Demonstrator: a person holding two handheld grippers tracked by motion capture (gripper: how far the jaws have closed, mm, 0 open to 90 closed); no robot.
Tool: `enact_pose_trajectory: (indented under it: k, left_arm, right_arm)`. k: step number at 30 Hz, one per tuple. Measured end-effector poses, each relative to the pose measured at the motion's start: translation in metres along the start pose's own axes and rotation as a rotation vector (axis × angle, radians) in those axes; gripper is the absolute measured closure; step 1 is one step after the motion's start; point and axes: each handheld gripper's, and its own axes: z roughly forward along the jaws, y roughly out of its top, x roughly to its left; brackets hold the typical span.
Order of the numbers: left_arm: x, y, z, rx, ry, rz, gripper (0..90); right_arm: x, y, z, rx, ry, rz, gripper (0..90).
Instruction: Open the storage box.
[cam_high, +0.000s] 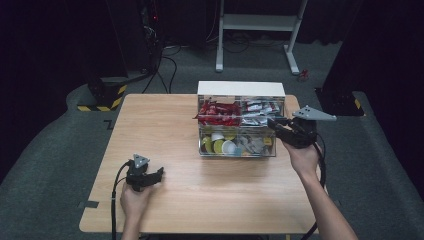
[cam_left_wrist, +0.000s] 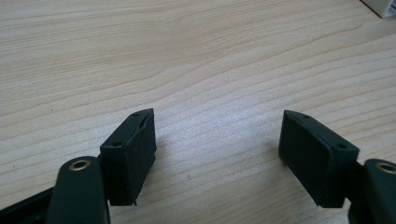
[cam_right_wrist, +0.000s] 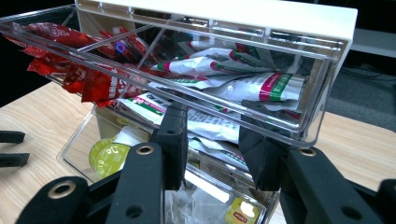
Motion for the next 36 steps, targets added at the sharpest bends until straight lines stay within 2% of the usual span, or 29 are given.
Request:
enact_pose_trajectory:
  k: [20,36]
  left_arm:
    - [0.000,0.000,0.000,-0.001,-0.002,0.003,28.4]
    - [0.000,0.000,0.000,0.000,-0.002,0.002,28.4]
  right_arm:
    - [-0.002,0.017,-0.010,-0.040,-0.010,-0.010,62.6]
    - [-0.005,0.029,-0.009,-0.043,-0.019,-0.013,62.5]
